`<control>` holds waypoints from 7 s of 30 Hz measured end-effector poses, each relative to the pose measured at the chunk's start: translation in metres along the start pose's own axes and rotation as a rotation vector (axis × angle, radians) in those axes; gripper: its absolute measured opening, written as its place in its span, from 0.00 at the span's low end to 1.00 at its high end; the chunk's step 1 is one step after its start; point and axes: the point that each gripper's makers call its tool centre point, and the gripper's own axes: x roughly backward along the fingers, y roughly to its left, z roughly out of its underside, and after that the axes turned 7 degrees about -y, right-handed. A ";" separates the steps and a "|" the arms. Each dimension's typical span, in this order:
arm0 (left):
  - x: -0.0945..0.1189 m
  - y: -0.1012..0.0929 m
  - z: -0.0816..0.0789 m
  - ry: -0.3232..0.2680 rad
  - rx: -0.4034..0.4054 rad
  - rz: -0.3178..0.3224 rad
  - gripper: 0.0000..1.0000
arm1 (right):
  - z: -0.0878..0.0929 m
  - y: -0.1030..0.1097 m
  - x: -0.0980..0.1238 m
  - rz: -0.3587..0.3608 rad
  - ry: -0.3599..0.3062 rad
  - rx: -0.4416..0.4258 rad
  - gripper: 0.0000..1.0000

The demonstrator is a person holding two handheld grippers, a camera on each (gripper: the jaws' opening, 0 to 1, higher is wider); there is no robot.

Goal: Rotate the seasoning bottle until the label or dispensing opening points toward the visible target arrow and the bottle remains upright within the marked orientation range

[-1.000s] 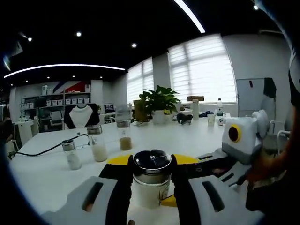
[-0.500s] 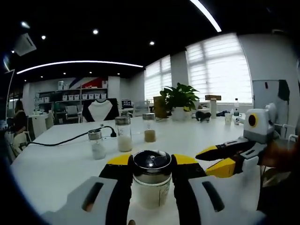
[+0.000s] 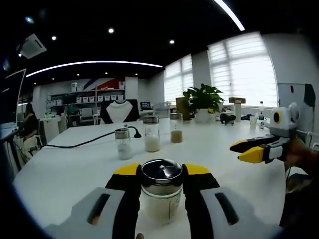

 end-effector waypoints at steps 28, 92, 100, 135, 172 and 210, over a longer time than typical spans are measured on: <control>0.014 0.044 0.004 0.027 0.022 0.004 0.34 | 0.004 -0.020 0.005 0.075 0.018 0.029 0.28; 0.046 0.078 0.014 0.066 -0.045 -0.159 0.48 | 0.002 -0.030 0.013 0.099 0.010 0.027 0.28; 0.047 0.082 0.015 0.075 -0.046 -0.166 0.51 | 0.002 -0.026 0.015 0.098 0.011 0.017 0.28; 0.042 0.065 -0.002 0.054 -0.072 -0.230 0.64 | 0.011 -0.012 0.012 0.028 0.071 0.042 0.58; 0.029 0.049 0.003 0.052 -0.041 -0.236 0.74 | 0.009 -0.019 0.015 0.042 0.060 0.020 0.59; 0.021 0.031 -0.001 0.039 -0.002 -0.206 0.83 | 0.012 -0.028 0.022 0.072 0.070 -0.006 0.57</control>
